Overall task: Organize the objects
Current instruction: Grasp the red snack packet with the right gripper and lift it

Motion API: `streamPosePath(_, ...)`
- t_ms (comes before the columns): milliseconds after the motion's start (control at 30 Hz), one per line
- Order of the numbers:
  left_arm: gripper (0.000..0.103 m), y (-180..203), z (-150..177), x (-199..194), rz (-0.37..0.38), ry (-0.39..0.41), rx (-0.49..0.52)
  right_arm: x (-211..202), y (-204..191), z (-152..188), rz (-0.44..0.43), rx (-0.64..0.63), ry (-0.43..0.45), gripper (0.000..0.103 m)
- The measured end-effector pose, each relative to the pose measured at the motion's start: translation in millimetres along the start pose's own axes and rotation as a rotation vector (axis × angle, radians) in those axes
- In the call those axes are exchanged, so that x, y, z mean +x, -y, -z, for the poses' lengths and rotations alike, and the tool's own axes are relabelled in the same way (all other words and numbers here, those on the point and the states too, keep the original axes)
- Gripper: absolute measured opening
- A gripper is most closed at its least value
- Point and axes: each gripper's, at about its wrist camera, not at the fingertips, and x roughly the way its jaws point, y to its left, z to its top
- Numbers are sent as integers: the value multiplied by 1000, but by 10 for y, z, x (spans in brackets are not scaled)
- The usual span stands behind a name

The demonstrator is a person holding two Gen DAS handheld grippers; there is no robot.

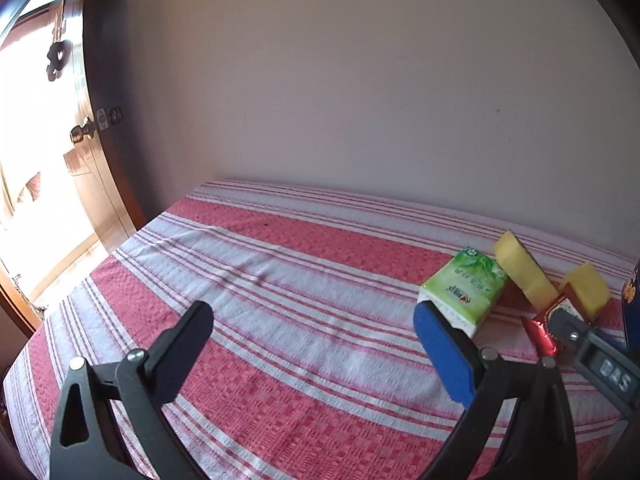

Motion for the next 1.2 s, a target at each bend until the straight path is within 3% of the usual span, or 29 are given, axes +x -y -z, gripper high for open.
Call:
streamPosePath(167, 101, -10, -1, 21, 5, -13, 1, 166, -49, -38, -26, 44, -24, 69)
streamPosePath(233, 101, -9, -3, 24, 3, -15, 1, 196, -91, -49, -39, 42, -23, 54)
streamPosePath(267, 101, -9, -3, 24, 4, -15, 2, 216, -102, -51, -48, 42, -30, 51)
streamPosePath(633, 101, -8, 9, 32, 57, -36, 2, -92, 103, -20, -165, 42, 30, 39)
streamPosePath(833, 101, 46, 7, 12, 103, -27, 16, -317, 186, -70, -91, -14, 160, 39)
streamPosePath(1000, 101, 289, -42, 116, 242, -71, 92, -524, 54, -96, 26, -119, 318, 39)
streamPosePath(1200, 98, 660, -162, 307, 279, -87, 200, -646, 260, -172, 59, -139, 375, 39)
